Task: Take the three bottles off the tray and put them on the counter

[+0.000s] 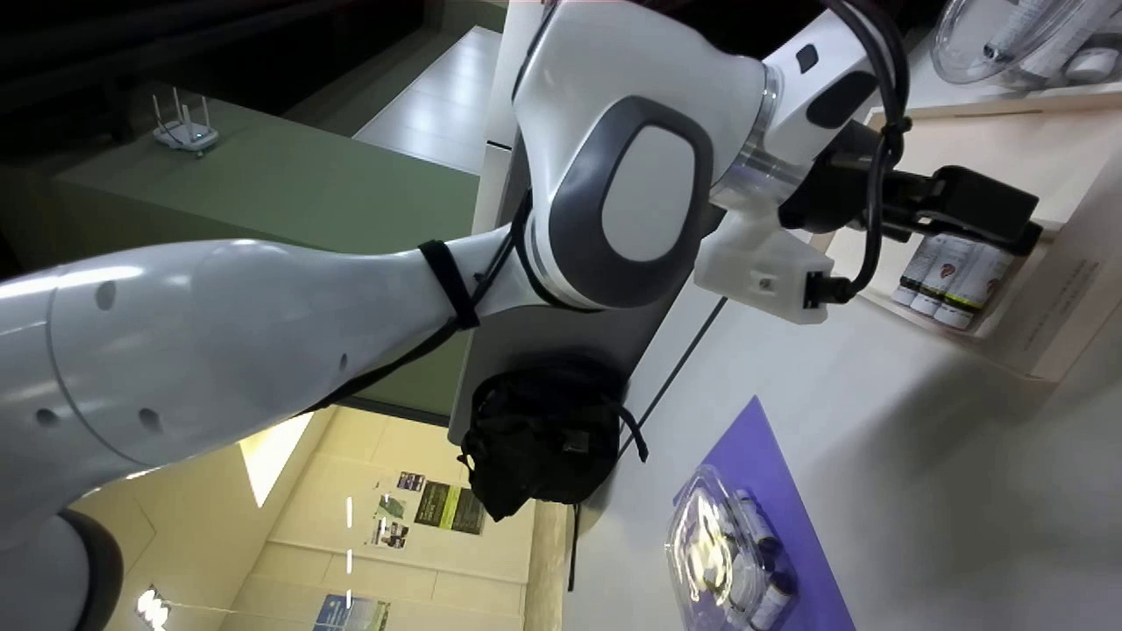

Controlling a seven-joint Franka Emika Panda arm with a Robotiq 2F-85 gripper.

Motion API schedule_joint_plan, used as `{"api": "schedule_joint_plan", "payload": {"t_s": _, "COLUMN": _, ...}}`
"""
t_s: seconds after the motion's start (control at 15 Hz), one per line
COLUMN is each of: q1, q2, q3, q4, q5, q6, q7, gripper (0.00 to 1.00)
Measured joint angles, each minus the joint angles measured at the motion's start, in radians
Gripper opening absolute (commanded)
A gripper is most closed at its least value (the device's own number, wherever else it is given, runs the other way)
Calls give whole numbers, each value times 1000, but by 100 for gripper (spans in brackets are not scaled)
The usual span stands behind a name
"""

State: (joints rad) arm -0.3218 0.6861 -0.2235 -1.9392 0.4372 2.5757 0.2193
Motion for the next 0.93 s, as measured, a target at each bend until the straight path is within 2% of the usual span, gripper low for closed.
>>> {"api": "schedule_joint_plan", "payload": {"t_s": 0.87, "q1": 9, "q2": 50, "q3": 23, "q4": 4, "q5": -1, "q6": 28, "q7": 19, "gripper": 100}}
{"api": "schedule_joint_plan", "payload": {"t_s": 0.93, "q1": 11, "q2": 57, "q3": 23, "q4": 5, "q5": -2, "q6": 30, "q7": 19, "gripper": 75}}
